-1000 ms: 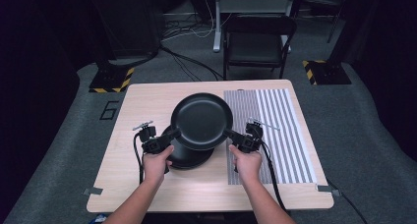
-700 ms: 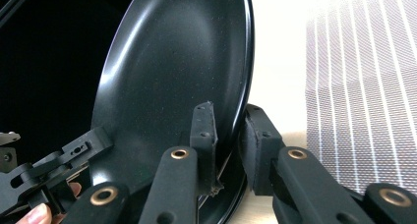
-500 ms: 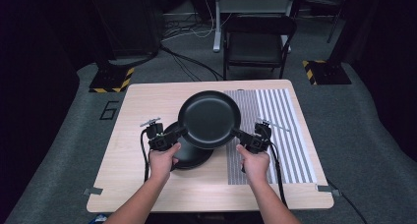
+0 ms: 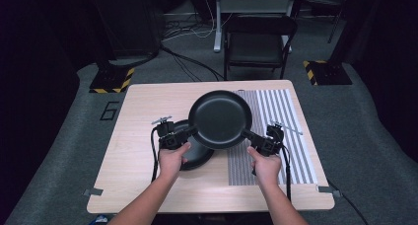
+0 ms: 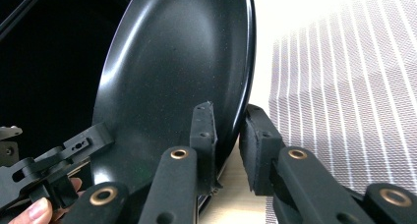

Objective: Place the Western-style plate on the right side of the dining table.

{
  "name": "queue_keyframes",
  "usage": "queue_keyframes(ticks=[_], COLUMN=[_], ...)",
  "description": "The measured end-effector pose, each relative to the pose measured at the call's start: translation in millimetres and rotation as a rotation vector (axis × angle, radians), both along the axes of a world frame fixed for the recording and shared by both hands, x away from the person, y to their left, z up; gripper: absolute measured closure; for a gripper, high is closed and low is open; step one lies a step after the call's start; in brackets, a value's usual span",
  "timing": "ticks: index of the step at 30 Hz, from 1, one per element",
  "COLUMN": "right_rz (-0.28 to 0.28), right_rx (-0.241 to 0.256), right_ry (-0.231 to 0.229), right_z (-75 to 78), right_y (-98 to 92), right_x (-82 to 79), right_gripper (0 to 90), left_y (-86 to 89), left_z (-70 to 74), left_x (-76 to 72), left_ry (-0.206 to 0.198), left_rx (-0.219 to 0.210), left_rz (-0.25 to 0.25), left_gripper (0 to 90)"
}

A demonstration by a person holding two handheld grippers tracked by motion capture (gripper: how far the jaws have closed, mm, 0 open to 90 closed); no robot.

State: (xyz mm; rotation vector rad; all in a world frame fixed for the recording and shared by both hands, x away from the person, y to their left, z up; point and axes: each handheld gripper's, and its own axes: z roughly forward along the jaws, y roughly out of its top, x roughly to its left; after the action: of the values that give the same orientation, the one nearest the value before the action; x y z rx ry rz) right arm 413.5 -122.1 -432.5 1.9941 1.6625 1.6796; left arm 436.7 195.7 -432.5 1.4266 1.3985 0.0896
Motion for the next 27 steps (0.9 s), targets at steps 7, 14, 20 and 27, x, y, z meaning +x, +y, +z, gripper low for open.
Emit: queue_keyframes(ticks=[7, 14, 20, 27], right_rz=[-0.023, -0.056, -0.074, -0.104], right_rx=[0.006, 0.013, 0.018, 0.014], right_ry=[0.004, -0.002, 0.017, 0.026], right_z=[-0.1, -1.6, -1.9, -3.0], right_y=[-12.6, -25.2, -35.2, -50.1], right_x=[-4.6, -10.9, -13.9, -20.5], right_gripper=[76.5, 76.6, 76.5, 76.6], left_y=[-13.4, -27.1, -37.3, -55.4], left_z=[0.7, 1.1, -1.2, -5.3], left_x=[3.3, 6.5, 10.9, 13.9], left_ry=[-0.003, -0.004, 0.001, 0.000], left_rx=[0.000, 0.001, 0.003, 0.001], left_rz=[-0.021, -0.049, -0.075, -0.108], left_gripper=[73.6, 73.7, 73.7, 73.6])
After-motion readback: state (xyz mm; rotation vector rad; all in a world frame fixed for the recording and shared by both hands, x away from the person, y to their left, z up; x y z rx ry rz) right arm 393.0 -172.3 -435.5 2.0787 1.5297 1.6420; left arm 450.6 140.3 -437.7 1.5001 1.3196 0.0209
